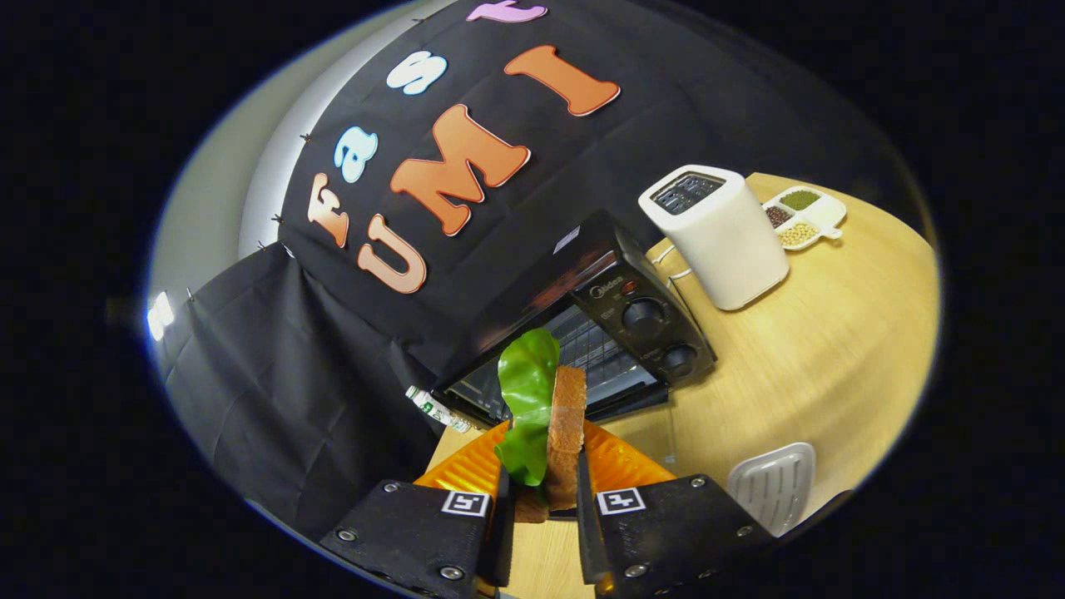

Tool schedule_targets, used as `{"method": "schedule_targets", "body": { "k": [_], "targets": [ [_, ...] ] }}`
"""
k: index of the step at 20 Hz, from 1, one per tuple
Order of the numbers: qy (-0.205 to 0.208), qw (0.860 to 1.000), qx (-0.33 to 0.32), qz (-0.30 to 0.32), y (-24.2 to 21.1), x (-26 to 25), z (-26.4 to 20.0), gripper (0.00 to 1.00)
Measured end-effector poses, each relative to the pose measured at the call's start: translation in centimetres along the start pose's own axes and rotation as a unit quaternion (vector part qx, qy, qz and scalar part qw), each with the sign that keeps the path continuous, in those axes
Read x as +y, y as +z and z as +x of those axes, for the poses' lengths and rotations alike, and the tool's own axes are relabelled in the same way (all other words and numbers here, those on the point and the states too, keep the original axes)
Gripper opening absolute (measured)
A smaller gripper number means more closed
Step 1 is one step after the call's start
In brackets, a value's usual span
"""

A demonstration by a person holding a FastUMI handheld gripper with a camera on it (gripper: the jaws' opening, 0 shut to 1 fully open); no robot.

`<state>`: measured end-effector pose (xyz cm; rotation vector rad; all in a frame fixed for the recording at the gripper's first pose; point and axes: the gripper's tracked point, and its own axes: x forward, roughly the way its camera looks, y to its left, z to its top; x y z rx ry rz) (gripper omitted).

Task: Open the toaster oven, put the food inside, and close the toaster oven door.

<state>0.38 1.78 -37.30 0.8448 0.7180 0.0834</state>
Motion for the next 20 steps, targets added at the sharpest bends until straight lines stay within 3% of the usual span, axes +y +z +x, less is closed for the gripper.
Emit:
{"method": "schedule_targets", "body": {
  "k": [9, 16, 20],
  "targets": [
    [0.007, 0.997, -0.066, 0.045, -0.3, 1.2, 8.2, 0.33],
    [0.001, 0.984, -0.107, 0.143, 0.4, -0.4, 13.5, 0.33],
    [-0.029, 0.980, -0.156, 0.123, 2.3, -1.1, 15.5, 0.33]
  ]
}}
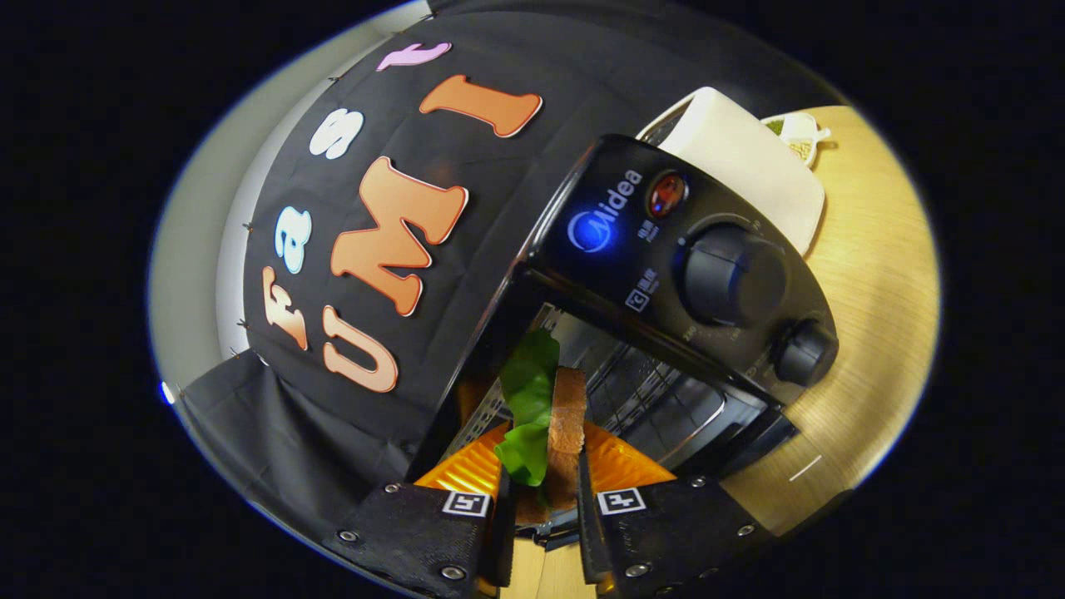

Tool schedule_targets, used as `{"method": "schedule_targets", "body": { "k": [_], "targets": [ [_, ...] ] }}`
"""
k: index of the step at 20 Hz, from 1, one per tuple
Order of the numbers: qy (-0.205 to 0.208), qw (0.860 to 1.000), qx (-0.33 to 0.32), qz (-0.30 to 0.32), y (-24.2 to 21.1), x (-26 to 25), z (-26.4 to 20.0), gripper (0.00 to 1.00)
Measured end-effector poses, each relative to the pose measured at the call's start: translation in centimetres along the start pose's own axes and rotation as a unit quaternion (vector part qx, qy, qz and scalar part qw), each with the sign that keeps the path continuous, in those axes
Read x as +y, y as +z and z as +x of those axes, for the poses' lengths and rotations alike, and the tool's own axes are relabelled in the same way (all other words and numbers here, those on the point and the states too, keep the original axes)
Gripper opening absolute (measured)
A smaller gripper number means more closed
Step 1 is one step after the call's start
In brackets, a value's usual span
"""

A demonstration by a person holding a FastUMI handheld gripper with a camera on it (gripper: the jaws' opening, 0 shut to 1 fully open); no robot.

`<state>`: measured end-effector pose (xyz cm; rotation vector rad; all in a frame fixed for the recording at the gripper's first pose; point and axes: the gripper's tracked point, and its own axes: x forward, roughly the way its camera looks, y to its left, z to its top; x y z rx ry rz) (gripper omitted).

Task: Open the toaster oven, put the food inside, and close the toaster oven door.

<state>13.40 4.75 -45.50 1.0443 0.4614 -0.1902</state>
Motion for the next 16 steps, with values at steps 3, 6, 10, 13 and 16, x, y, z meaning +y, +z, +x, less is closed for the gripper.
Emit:
{"method": "schedule_targets", "body": {
  "k": [3, 6, 10, 13, 16],
  "targets": [
    [-0.011, 1.000, -0.006, -0.012, -0.7, -0.3, 1.5, 0.33],
    [-0.046, 0.998, -0.013, -0.032, -0.7, -1.4, 1.7, 0.36],
    [-0.112, 0.981, -0.020, -0.155, -0.1, -2.9, 0.8, 0.56],
    [-0.166, 0.947, -0.021, -0.274, 0.9, -3.9, -0.7, 0.76],
    [-0.160, 0.924, -0.010, -0.348, 0.9, -3.0, -2.6, 0.91]
  ]
}}
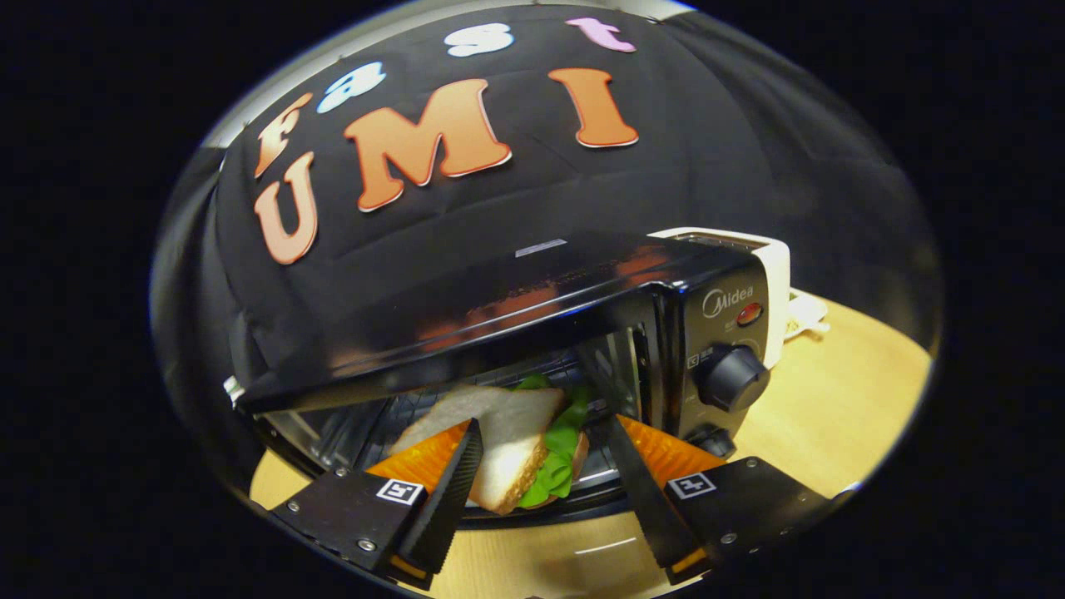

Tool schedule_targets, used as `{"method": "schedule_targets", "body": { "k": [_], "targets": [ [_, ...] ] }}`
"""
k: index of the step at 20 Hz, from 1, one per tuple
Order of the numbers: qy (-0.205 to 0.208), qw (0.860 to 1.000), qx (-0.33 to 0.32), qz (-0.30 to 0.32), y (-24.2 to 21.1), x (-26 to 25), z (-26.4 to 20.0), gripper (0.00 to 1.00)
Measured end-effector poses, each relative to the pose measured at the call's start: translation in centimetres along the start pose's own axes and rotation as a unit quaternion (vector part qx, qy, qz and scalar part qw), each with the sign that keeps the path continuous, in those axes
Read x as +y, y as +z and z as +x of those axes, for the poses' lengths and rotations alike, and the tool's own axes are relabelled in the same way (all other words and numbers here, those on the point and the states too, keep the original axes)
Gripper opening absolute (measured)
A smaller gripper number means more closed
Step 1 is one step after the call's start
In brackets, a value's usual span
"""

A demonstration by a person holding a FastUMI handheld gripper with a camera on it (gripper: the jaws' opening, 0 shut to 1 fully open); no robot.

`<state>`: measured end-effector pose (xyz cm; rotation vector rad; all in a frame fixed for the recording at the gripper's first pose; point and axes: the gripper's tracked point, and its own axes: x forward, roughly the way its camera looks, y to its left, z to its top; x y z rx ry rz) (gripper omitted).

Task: Open the toaster oven, put the food inside, and close the toaster oven door.

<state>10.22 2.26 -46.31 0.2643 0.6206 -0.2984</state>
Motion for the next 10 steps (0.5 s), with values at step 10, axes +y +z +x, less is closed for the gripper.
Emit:
{"method": "schedule_targets", "body": {
  "k": [10],
  "targets": [
    [0.083, 0.987, 0.033, -0.137, -3.8, 0.0, -10.5, 0.97]
  ]
}}
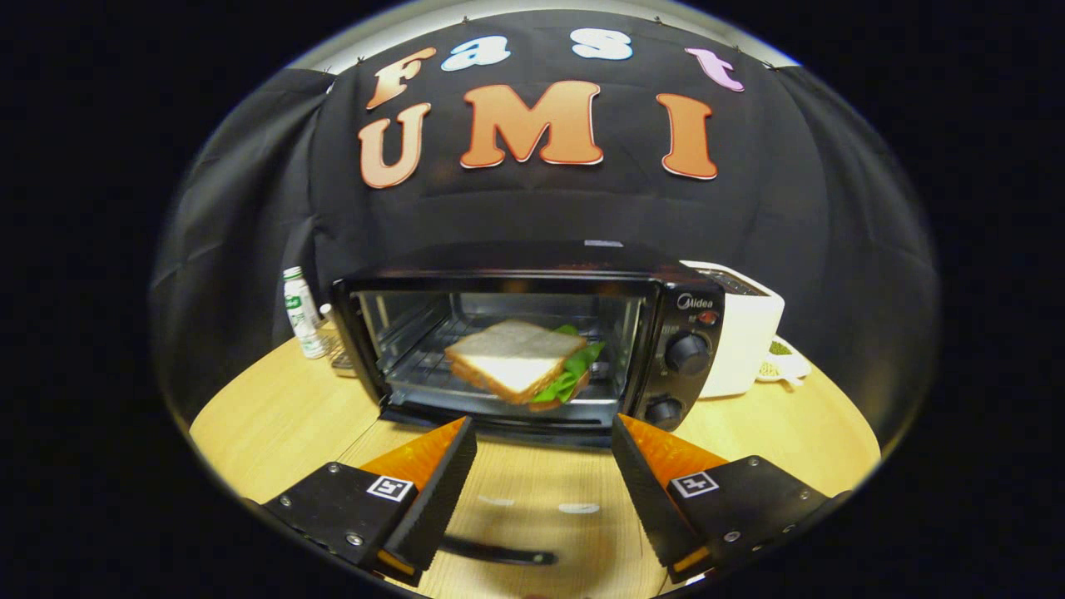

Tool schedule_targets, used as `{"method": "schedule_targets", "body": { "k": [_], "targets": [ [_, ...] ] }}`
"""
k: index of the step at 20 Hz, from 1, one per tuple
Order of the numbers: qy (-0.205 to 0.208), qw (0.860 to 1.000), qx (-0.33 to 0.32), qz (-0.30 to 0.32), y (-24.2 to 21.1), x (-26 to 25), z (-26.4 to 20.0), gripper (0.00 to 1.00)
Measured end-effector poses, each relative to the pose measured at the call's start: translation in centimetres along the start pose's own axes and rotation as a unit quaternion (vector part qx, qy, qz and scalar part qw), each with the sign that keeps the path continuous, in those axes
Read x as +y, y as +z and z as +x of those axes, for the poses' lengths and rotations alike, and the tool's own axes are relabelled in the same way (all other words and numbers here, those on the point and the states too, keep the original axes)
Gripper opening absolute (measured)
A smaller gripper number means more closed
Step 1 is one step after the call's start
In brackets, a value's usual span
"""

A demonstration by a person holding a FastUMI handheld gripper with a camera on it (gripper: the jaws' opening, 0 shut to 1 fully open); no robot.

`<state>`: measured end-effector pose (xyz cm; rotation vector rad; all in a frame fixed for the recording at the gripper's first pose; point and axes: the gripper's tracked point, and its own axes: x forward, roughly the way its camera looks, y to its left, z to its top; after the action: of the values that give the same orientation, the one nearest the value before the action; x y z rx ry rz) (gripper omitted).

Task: Open the toaster oven, put the food inside, and close the toaster oven door.

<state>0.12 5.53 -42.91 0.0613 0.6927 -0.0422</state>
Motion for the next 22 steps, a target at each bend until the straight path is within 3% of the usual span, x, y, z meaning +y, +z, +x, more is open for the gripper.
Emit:
{"method": "schedule_targets", "body": {
  "k": [6, 12, 22],
  "targets": [
    [0.042, 0.999, 0.029, 0.014, -4.5, 0.9, -5.2, 0.97],
    [0.042, 0.997, 0.064, 0.023, -9.0, -1.2, -7.6, 0.97],
    [0.041, 0.992, 0.120, -0.007, -12.4, 0.2, -4.8, 0.97]
  ]
}}
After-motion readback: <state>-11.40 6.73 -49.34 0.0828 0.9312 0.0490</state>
